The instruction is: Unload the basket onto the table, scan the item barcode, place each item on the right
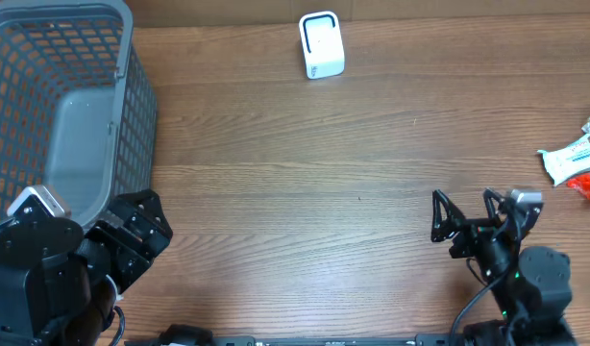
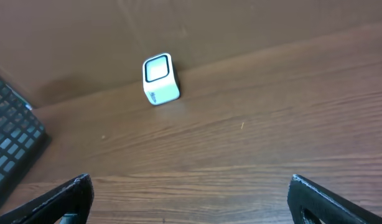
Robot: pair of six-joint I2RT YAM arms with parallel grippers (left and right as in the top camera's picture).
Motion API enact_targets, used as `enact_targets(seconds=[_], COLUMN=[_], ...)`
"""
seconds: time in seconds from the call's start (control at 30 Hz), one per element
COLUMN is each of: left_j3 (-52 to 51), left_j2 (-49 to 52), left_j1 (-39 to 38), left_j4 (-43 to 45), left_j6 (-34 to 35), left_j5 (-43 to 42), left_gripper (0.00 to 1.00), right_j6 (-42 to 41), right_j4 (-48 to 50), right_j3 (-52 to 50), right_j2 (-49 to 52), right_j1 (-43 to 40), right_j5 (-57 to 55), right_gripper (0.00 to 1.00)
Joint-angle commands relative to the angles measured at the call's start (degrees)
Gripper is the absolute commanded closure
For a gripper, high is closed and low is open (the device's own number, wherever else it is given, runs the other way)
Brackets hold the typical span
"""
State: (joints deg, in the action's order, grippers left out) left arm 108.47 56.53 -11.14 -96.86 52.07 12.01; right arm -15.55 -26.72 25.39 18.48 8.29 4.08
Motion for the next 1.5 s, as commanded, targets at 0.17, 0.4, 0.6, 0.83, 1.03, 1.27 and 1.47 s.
enact_targets(seconds=[0.17,0.4,0.6,0.83,1.03,1.27,1.47], left_j3=[0.28,0.28,0.28,0.28,0.28,0.28,0.28], left_j2=[0.09,0.09,0.09,0.09,0.09,0.09,0.09], left_j1=[0.46,0.46,0.46,0.46,0.46,0.46,0.46], left_j4=[0.07,0.07,0.07,0.07,0.07,0.07,0.07], left_j6=[-0.85,-0.85,-0.85,-0.85,-0.85,-0.85,-0.85], left_j5=[0.0,0.0,0.0,0.0,0.0,0.0,0.0], left_gripper=[0.0,0.0,0.0,0.0,0.0,0.0,0.0], right_j6=[0.63,0.87,0.59,5.88,9.57,9.42,9.4], right_j4=[11.02,19.78,20.61,25.77,22.05,21.97,21.92], right_j3=[-10.91,-17.88,-22.21,-24.94,-24.94,-24.92,-24.92], right_j2=[-4.07,-8.39,-13.81,-15.02,-15.13,-18.51,-18.34], right_j1=[0.26,0.26,-2.23,-3.93,-5.84,-7.41,-7.72], right_j5=[0.42,0.57,0.63,0.72,0.48,-0.57,-0.72], right_gripper=[0.0,0.0,0.0,0.0,0.0,0.0,0.0])
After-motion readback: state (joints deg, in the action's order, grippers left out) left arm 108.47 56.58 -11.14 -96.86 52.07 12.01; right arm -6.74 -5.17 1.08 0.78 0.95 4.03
